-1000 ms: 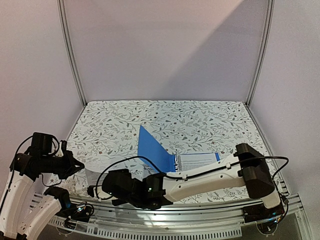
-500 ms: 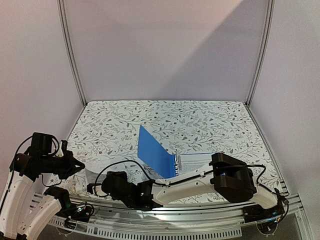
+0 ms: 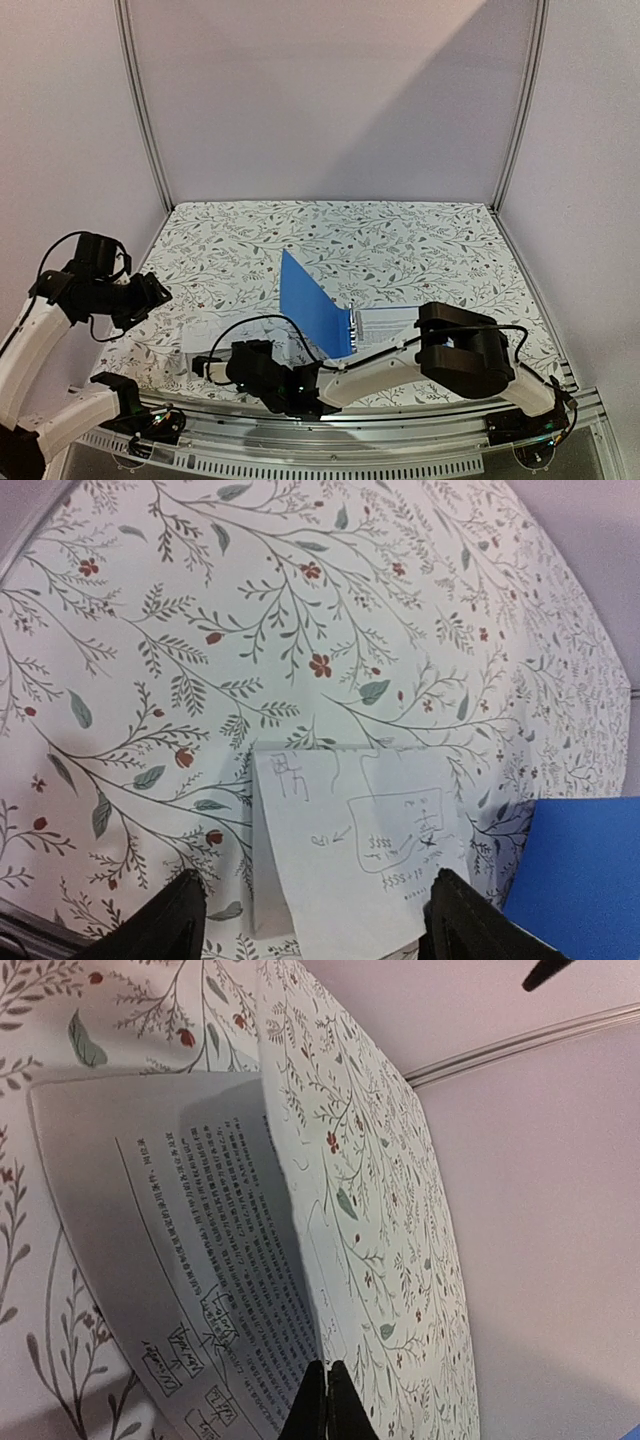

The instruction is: Put the files into the folder

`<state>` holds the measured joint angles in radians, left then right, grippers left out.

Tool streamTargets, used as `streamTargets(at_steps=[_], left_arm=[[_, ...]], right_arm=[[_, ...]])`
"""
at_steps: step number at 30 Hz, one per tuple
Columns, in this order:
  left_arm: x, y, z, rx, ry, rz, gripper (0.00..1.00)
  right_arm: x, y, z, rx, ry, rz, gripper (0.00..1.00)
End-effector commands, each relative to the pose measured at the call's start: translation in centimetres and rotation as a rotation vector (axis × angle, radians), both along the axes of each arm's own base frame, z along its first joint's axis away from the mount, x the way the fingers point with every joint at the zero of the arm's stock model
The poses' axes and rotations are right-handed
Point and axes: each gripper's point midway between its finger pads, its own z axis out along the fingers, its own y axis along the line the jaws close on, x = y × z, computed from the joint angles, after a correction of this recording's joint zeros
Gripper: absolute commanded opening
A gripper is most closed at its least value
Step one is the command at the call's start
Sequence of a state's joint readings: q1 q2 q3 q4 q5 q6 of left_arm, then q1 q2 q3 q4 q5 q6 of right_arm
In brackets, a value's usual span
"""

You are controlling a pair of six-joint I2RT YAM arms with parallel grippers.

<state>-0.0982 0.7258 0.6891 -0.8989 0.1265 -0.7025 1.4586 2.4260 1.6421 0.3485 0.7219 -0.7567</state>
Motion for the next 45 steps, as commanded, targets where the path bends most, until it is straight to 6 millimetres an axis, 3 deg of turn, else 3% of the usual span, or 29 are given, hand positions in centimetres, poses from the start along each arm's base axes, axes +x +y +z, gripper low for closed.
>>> streamTargets(at_steps=[1, 5, 11, 17, 25, 29, 32, 35, 40, 45], left_arm=[[1.9, 1.0, -2.3, 0.04, 0.036, 0.028, 0.78], [2.0, 1.5, -4.1, 0.031, 0.065, 0.047, 0.77], [2.4, -0.2, -7.0, -0.128, 0.076, 0.049, 0.76], [3.7, -2.2, -6.6, -0.241, 0.018, -0.006, 0.75], [4.0, -3.5, -6.0, -0.344, -0.03, -0.025, 0.73], [3.7, -3.2, -6.8, -0.309, -0.005, -0.031, 0.72], [4.0, -2.7, -6.1, -0.268, -0.032, -0.035, 0.7], [4.1, -3.4, -4.4, -0.3, -0.081, -0.068, 0.62], [3.4, -4.0, -2.7, -0.316, -0.113, -0.12, 0.38], [3.1, -4.3, -1.9, -0.313, -0.131, -0.155, 0.03]], right_arm=[[0.9, -1.2, 5.4, 0.224, -0.004, -0.092, 0.0], [1.3, -2.7, 6.1, 0.297, -0.014, -0.131, 0.0], [0.8, -3.7, 9.1, 0.42, 0.01, -0.111, 0.0], [0.7, -3.4, 8.6, 0.411, 0.016, -0.106, 0.0], [0.7, -2.8, 8.1, 0.399, 0.029, -0.101, 0.0], [0.7, -2.8, 8.0, 0.393, 0.036, -0.101, 0.0], [0.7, -2.8, 7.7, 0.383, 0.041, -0.101, 0.0], [0.7, -2.6, 7.4, 0.375, 0.046, -0.102, 0.0], [0.6, -2.2, 6.7, 0.359, 0.056, -0.098, 0.0], [0.3, -2.0, 6.2, 0.339, 0.07, -0.078, 0.0]])
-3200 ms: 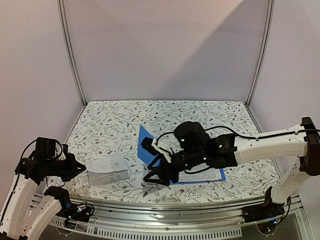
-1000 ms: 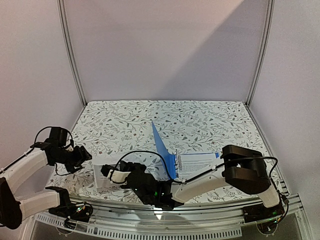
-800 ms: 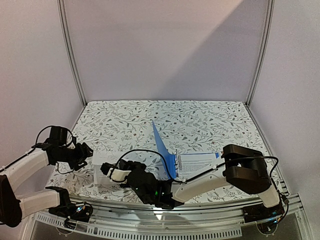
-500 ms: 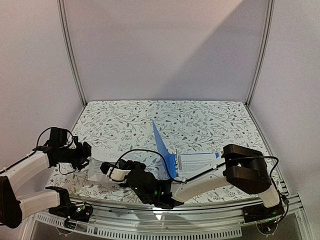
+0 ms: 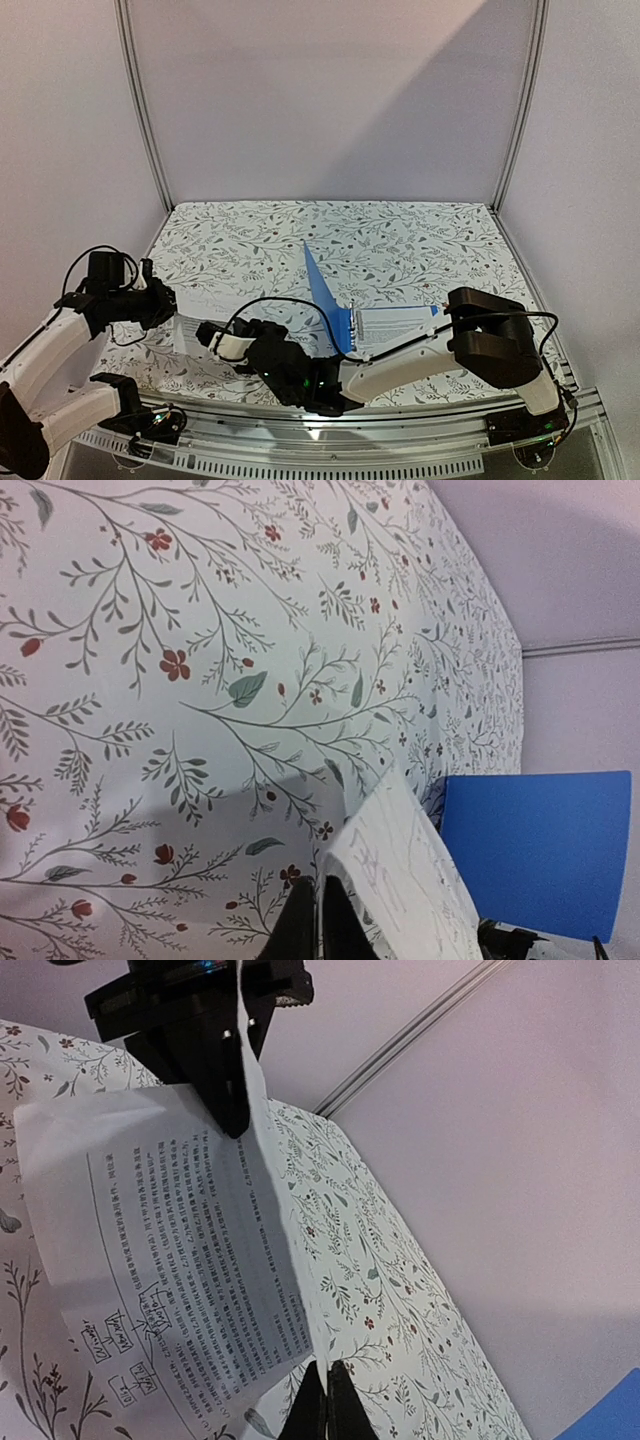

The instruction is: Put the files into the folder

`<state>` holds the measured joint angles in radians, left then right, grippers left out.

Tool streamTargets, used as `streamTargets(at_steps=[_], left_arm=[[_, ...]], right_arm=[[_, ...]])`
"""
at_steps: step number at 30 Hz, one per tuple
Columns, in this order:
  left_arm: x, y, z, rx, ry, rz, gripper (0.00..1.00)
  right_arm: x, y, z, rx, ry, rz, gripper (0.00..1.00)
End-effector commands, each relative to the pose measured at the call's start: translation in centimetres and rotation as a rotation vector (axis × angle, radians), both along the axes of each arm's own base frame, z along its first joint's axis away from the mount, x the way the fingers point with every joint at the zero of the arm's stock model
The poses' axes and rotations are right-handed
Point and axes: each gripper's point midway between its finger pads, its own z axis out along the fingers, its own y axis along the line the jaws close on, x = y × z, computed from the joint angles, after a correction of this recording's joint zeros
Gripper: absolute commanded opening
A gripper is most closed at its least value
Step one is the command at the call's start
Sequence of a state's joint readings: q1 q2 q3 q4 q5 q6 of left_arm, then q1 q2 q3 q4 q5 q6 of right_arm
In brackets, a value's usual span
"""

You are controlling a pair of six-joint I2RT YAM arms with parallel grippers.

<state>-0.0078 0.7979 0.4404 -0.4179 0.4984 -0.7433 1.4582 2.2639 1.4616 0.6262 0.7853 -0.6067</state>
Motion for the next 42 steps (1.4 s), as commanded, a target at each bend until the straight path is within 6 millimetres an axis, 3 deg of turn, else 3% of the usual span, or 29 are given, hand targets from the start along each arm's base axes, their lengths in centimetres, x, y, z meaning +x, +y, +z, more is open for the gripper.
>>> streamTargets(at_steps=[1, 5, 6, 9, 11, 12, 15, 19, 22, 23, 25, 26, 28, 30, 32, 36, 42], left_arm=[[-0.3, 0.0, 1.2, 0.014, -0.017, -0.027, 0.0], [1.0, 1.0, 4.2, 0.094, -0.107, -0.008, 0.0], [1.5, 1.4, 5.4, 0.125, -0.141, 0.0, 0.0], [3.0, 2.6, 10.0, 0.222, -0.269, 0.028, 0.0], [3.8, 3.2, 13.4, 0.274, -0.368, 0.041, 0.0], [4.2, 3.2, 15.0, 0.288, -0.417, 0.038, 0.0], [4.7, 2.6, 18.9, 0.31, -0.549, -0.009, 0.0], [3.9, -0.7, 22.9, 0.262, -0.717, -0.185, 0.0], [2.4, -3.3, 25.3, 0.189, -0.822, -0.298, 0.0], [1.9, -4.0, 26.0, 0.159, -0.854, -0.333, 0.0], [0.9, -5.1, 26.9, 0.1, -0.893, -0.395, 0.0], [0.4, -5.7, 27.3, 0.07, -0.908, -0.426, 0.0], [-0.6, -6.7, 28.0, 0.02, -0.943, -0.482, 0.0], [-1.9, -7.8, 28.8, -0.034, -0.985, -0.543, 0.0], [-3.3, -9.0, 30.1, -0.084, -1.049, -0.598, 0.0], [-5.3, -11.3, 31.5, -0.163, -1.117, -0.691, 0.0], [-6.2, -15.5, 31.2, -0.239, -1.08, -0.837, 0.0]], right_arm=[[-0.4, 0.7, -1.6, -0.034, 0.027, 0.031, 0.0], [-2.8, 1.8, -2.5, -0.086, 0.059, 0.152, 0.04], [-4.0, 2.2, -3.0, -0.113, 0.074, 0.204, 0.11], [-8.7, 3.9, -3.6, -0.196, 0.16, 0.421, 0.49], [-12.0, 4.7, -3.2, -0.233, 0.261, 0.566, 0.65], [-13.4, 5.0, -2.8, -0.229, 0.328, 0.628, 0.68], [-16.8, 4.6, 0.6, -0.148, 0.488, 0.782, 0.72], [-18.0, 2.7, 7.7, -0.017, 0.509, 0.851, 0.74], [-17.1, 0.6, 10.6, 0.058, 0.533, 0.845, 0.74], [-16.2, -0.6, 12.7, 0.11, 0.53, 0.842, 0.74], [-13.5, -2.9, 14.6, 0.204, 0.592, 0.812, 0.7], [-12.1, -4.7, 16.4, 0.264, 0.6, 0.813, 0.67], [-8.7, -7.6, 17.9, 0.37, 0.648, 0.762, 0.65], [-5.4, -10.4, 18.9, 0.466, 0.688, 0.697, 0.66], [-2.2, -12.6, 18.6, 0.538, 0.739, 0.613, 0.73], [2.1, -15.8, 18.6, 0.68, 0.781, 0.521, 0.86], [3.9, -16.9, 19.5, 0.822, 0.839, 0.599, 0.93]])
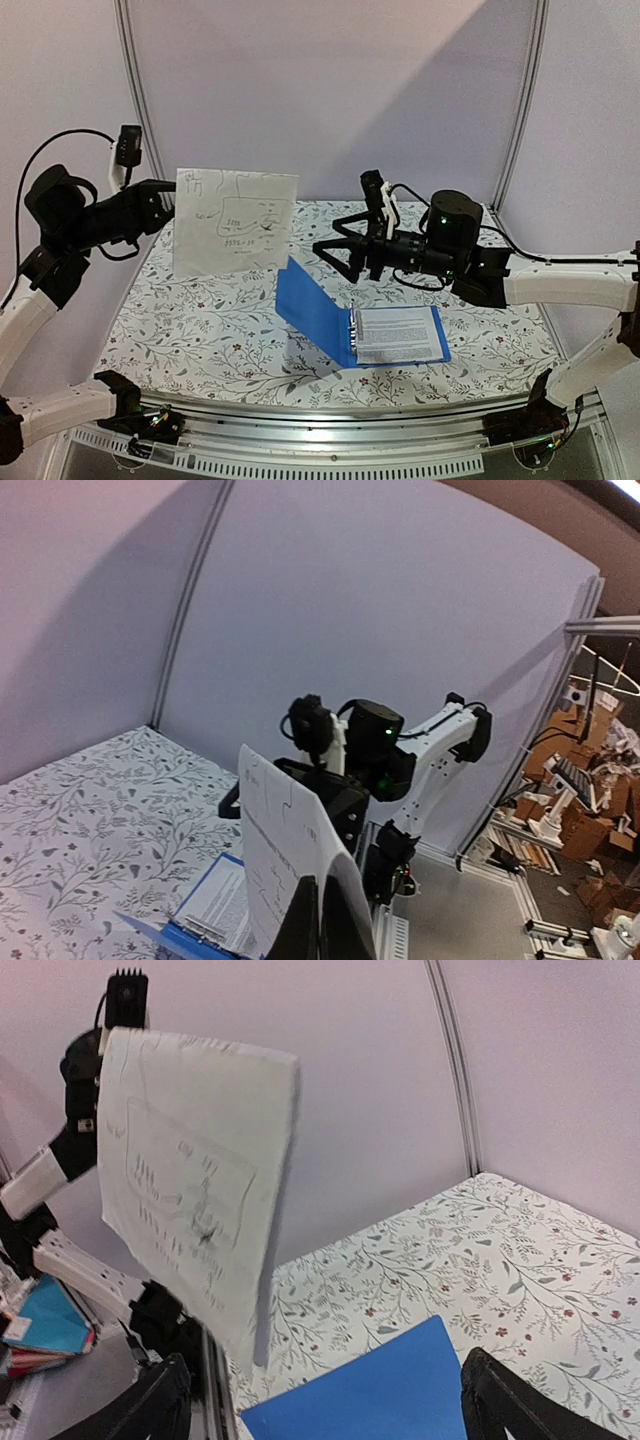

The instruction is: Put the files into the folder

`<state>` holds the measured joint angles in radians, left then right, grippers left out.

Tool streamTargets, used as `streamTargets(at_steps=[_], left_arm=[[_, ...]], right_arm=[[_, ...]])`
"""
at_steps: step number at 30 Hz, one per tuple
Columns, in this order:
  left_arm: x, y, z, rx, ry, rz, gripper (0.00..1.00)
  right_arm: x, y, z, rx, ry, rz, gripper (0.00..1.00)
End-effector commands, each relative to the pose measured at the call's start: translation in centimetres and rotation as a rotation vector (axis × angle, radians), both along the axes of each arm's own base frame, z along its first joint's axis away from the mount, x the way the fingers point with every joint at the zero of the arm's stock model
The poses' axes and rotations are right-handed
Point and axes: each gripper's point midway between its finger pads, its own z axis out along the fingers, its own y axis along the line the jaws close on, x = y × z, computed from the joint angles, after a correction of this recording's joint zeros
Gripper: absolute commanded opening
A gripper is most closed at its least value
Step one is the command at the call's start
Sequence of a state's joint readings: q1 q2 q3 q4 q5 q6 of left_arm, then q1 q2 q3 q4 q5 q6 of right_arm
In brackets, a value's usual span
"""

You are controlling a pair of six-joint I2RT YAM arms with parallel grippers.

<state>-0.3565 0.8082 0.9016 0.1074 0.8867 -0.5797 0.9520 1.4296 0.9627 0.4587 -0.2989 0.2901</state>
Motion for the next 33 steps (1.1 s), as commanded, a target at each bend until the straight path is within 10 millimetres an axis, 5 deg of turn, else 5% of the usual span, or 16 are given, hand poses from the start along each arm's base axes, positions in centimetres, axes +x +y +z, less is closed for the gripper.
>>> streamTargets(at_steps=[1, 8, 20, 25, 30, 33], left_arm=[[-0.8, -3.2, 0.1, 0.008, -0.005, -0.12, 0.0], [-0.3, -5.6, -0.5, 0.037, 0.002, -0.153, 0.0], [1.6, -6.2, -1.6, 0.017, 0.042, -0.104, 0.0], [2.2, -6.2, -2.2, 0.03, 0.062, -0.073, 0.01], [6.3, -4.4, -5.1, 0.196, 0.133, 0.2, 0.53], [9.3, -2.1, -7.7, 0.338, 0.194, 0.405, 0.68]], right_arm=[[-0.5, -0.1, 2.9, 0.192, 0.069, 0.11, 0.93], [-3.2, 0.4, 4.0, 0.278, 0.085, 0.327, 0.86], [-4.4, 0.4, 3.5, 0.309, 0.199, 0.437, 0.35], [-2.9, 0.5, 2.2, 0.284, 0.25, 0.383, 0.01], [1.1, -1.4, 0.2, 0.199, 0.37, 0.225, 0.0], [3.9, -4.1, -1.0, 0.138, 0.446, 0.129, 0.0]])
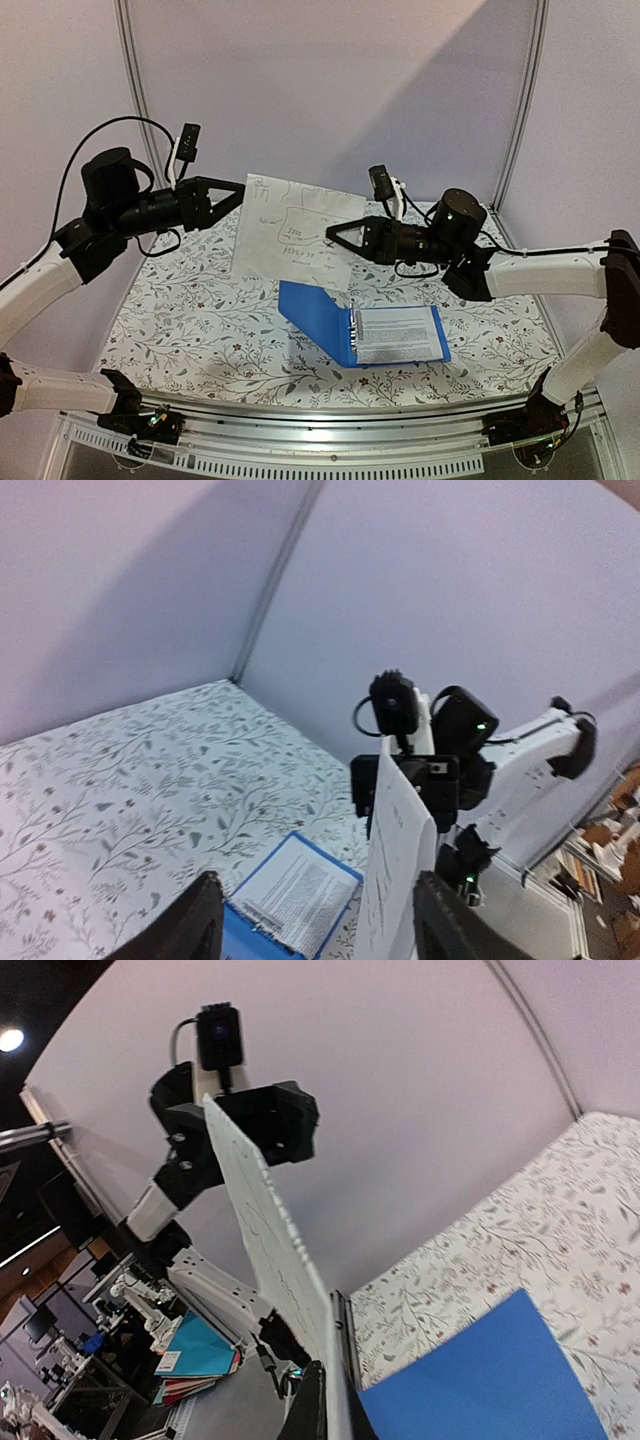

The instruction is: Put the files into the folder

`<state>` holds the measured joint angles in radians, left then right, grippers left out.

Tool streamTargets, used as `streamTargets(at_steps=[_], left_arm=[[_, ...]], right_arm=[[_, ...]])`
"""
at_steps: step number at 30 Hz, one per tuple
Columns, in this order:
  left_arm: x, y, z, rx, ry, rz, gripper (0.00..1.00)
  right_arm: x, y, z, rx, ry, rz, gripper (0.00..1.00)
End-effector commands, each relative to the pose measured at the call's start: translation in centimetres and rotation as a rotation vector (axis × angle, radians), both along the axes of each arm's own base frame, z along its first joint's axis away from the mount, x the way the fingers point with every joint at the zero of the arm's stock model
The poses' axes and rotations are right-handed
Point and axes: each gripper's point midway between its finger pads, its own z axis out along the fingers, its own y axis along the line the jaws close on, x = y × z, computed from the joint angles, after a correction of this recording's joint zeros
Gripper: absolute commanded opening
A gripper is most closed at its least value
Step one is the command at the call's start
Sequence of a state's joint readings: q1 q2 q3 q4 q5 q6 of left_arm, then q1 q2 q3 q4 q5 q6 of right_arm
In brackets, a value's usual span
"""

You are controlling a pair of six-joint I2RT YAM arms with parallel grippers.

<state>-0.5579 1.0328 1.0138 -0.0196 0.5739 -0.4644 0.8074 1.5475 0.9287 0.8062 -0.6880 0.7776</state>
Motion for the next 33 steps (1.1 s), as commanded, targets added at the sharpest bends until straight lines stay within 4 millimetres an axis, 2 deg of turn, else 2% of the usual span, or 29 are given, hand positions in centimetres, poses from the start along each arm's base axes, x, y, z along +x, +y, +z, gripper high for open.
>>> streamTargets(at_steps=[1, 3, 6, 9, 13, 17, 23, 29, 33], left_arm=[[4.5, 3.5, -4.8, 0.255, 0.091, 0.321, 0.72], [5.3, 3.8, -6.2, 0.288, 0.122, 0.357, 0.74], [6.7, 4.2, -8.4, 0.341, 0.17, 0.418, 0.75], [8.4, 5.0, -10.0, 0.404, 0.191, 0.493, 0.75], [11.0, 6.3, -11.3, 0.48, 0.214, 0.585, 0.74], [14.1, 7.8, -11.6, 0.544, 0.202, 0.697, 0.74], [17.6, 10.1, -11.2, 0.595, 0.149, 0.807, 0.74], [18.0, 14.0, -14.2, 0.506, 0.235, 0.855, 0.72], [17.6, 15.6, -14.5, 0.496, 0.233, 0.892, 0.71]], right_arm=[[4.4, -4.4, -2.2, -0.135, 0.141, -0.142, 0.0], [5.6, -6.9, -3.2, -0.17, 0.196, -0.202, 0.0], [6.8, -10.5, -3.7, -0.208, 0.255, -0.263, 0.0], [7.4, -13.7, -5.4, -0.249, 0.366, -0.306, 0.0], [7.0, -17.2, -8.4, -0.336, 0.581, -0.3, 0.0], [5.1, -18.1, -10.1, -0.445, 0.657, -0.248, 0.0], [3.9, -19.9, -11.5, -0.646, 0.707, -0.28, 0.0], [1.2, -20.5, -15.5, -0.73, 0.85, -0.213, 0.0], [-0.5, -20.9, -18.2, -0.768, 0.906, -0.189, 0.0]])
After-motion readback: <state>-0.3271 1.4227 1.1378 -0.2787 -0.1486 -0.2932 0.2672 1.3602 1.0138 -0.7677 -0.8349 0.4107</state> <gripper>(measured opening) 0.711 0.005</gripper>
